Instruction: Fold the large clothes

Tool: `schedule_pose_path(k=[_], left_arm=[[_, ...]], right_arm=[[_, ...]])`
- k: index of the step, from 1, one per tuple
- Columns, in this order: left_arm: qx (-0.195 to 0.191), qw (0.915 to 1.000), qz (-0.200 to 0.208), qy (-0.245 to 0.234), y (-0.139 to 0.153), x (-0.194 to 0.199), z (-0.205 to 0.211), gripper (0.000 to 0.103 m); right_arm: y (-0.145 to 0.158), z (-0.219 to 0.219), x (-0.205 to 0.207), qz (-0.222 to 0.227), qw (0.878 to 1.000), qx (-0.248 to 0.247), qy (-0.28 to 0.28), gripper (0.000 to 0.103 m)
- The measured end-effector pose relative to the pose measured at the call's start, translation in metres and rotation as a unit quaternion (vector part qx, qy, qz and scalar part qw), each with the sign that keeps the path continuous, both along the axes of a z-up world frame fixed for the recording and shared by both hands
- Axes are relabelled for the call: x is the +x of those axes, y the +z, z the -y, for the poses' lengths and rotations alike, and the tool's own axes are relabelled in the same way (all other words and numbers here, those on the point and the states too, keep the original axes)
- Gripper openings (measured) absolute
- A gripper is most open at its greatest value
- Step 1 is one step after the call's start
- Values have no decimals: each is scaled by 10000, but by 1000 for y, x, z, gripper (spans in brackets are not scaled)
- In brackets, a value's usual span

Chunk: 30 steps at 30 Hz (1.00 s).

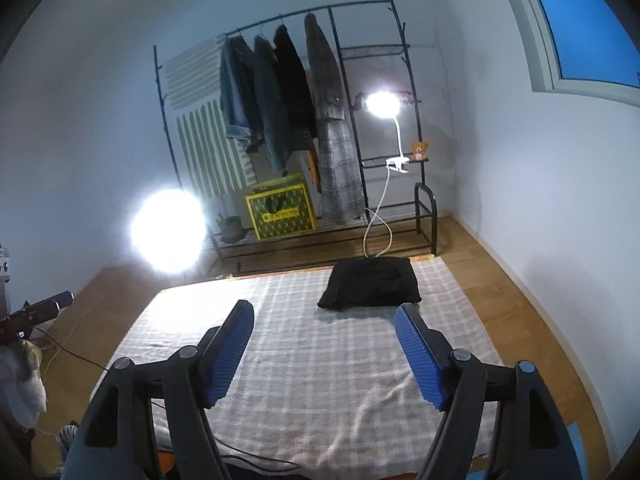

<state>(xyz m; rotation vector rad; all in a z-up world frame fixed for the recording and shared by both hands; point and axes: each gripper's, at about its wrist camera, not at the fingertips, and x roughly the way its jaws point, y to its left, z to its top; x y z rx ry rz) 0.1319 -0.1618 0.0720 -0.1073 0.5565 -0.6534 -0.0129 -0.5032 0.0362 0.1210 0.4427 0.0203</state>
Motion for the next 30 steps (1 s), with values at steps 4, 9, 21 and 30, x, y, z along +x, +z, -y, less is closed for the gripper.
schedule_pose_path(k=[4,9,21,30], left_arm=[[-113,9999,106,-29,16,-17,-8,87],[-152,9990,428,-10,39,-40,-17,88],[625,9969,392,280,-28,-49,-3,103],[947,9926,296,700,-75,-45,2,103]], right_arm=[[4,-1,-14,96,10000,24,6,77],[13,2,-35,269,9996,88,11,80],[-12,-20,-60,49,9978,-546,-377,103],[-38,-43,-58,-96,9960,-722,-518,103]])
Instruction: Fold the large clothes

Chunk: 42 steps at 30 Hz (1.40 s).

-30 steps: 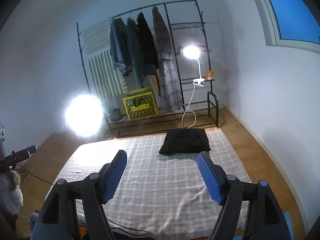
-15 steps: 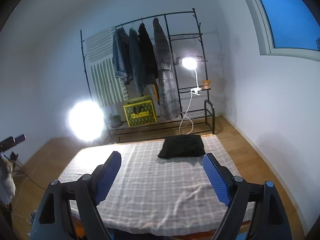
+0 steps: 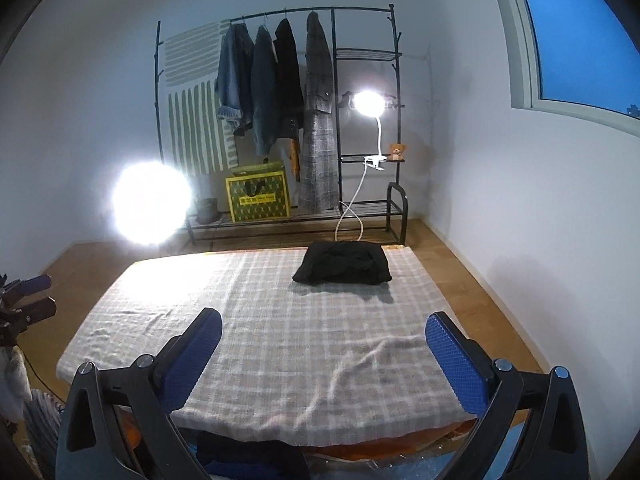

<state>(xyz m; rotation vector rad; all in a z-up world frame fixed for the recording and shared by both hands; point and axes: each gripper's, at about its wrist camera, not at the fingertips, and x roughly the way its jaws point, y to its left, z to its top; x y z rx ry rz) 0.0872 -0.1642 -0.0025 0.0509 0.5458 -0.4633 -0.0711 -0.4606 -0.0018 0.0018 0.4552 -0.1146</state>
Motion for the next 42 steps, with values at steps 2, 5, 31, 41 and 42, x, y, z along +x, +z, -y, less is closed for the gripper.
schedule_pose_path(k=[2,5,31,41,42], left_arm=[[69,9999,107,113,-5,-1,-2,103],[88,9996,192,188,-11,1,-3,103],[190,9993,47,327,-73,42,-4,103],[150,9993,7,346,-74,44,-7,103],[150,9993,12,350,-74,44,-7,103]], right_arm=[[-6,-7,1,14,9999,-146,-50,103],[-14,-16,4,9,9996,-275,-68,103],[-92,-36,36,-280,9985,48,-458,103],[-90,-48,40,-237,9991,-43,-351,103],[-90,-48,41,-244,9991,-30,-347,103]])
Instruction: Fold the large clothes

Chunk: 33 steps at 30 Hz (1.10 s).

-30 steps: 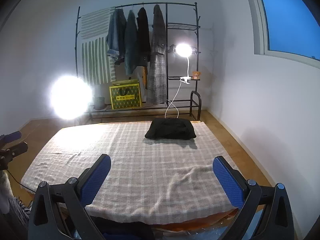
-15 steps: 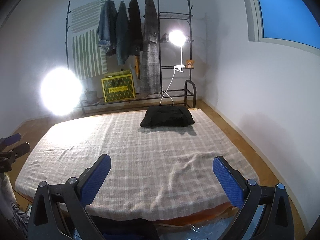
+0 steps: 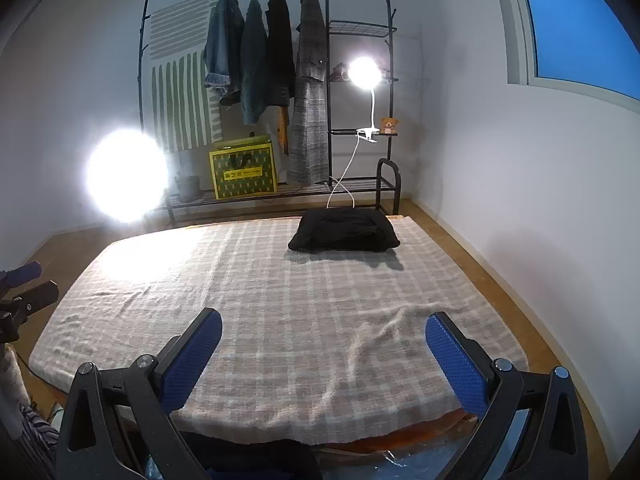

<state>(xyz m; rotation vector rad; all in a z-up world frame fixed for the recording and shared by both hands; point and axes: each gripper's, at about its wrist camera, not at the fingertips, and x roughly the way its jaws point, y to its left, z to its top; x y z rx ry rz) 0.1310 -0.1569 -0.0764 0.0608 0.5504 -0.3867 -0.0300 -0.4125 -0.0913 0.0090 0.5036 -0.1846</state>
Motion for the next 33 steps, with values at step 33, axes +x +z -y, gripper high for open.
schedule_pose_path(k=[33], left_arm=[[38,9999,23,143,-2,-1,-5,103]], right_arm=[[-17,-12,10,-169,9998,129,64,103]])
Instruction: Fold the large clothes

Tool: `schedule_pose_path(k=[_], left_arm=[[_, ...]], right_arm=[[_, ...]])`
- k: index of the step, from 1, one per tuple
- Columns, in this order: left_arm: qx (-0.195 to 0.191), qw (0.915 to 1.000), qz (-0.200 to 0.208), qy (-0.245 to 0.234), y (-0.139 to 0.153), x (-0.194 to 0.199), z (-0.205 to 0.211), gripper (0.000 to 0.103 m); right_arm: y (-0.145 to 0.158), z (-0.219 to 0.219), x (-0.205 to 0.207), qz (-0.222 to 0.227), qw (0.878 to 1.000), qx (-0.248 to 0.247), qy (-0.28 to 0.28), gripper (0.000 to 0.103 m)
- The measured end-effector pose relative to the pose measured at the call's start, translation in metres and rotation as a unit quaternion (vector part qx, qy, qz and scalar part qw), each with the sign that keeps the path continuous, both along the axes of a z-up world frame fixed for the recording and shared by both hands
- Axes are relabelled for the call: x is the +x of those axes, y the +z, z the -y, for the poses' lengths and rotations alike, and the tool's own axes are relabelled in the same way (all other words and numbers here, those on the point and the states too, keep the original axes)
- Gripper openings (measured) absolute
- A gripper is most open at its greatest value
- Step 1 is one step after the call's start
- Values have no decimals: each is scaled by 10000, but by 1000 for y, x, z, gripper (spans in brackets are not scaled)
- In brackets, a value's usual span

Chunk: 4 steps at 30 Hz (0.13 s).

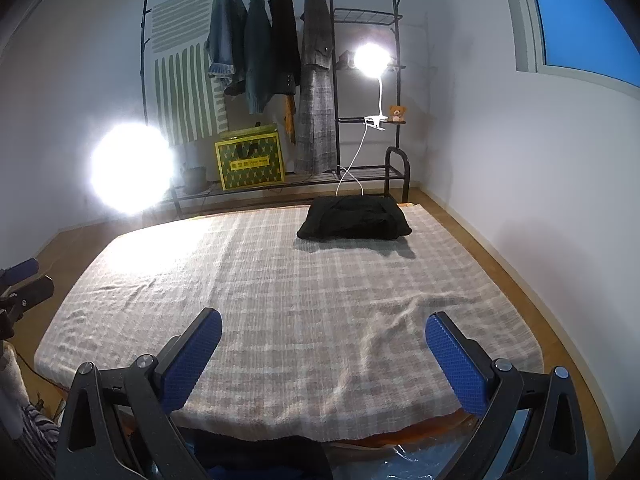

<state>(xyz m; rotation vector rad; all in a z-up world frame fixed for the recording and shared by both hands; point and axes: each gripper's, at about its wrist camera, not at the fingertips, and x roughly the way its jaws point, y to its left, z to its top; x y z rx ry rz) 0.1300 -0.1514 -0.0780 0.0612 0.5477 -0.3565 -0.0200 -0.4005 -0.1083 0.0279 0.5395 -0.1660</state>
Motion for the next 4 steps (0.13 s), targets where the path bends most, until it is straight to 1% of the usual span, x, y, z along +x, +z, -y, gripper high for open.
schedule_pose_path(k=[4], left_arm=[[-21,10000,44,12,0,1,-2,103]], right_arm=[[-4,0,3,-40,10000,-1,11,103]])
